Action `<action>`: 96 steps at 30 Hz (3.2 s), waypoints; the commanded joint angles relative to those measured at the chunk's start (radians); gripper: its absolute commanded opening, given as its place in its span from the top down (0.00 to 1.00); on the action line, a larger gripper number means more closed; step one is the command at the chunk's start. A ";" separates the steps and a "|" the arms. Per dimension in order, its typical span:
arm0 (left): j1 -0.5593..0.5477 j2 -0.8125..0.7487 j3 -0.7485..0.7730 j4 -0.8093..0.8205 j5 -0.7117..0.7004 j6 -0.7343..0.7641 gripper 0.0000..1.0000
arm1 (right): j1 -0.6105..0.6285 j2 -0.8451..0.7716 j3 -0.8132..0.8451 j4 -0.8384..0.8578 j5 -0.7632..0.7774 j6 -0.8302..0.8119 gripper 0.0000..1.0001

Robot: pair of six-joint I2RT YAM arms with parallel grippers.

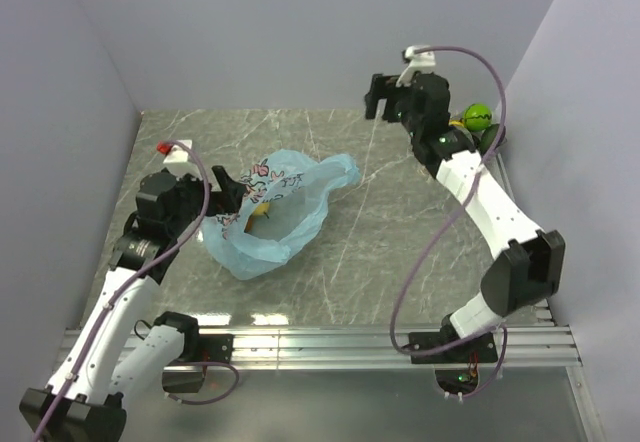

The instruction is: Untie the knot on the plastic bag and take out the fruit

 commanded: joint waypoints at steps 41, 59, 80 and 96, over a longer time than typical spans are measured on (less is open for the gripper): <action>-0.248 0.065 -0.076 -0.025 -0.326 -0.086 0.99 | 0.556 0.375 -0.172 0.420 -0.413 0.253 0.27; 0.134 0.117 -0.033 0.081 -0.276 -0.322 0.38 | 0.539 0.473 -0.225 0.599 -0.450 0.376 0.15; 0.272 0.716 0.131 0.173 -0.178 -0.253 0.27 | 0.536 0.492 -0.231 0.593 -0.402 0.405 0.14; 0.203 0.967 0.201 0.151 0.021 -0.272 0.31 | 0.530 0.559 -0.180 0.520 -0.356 0.403 0.11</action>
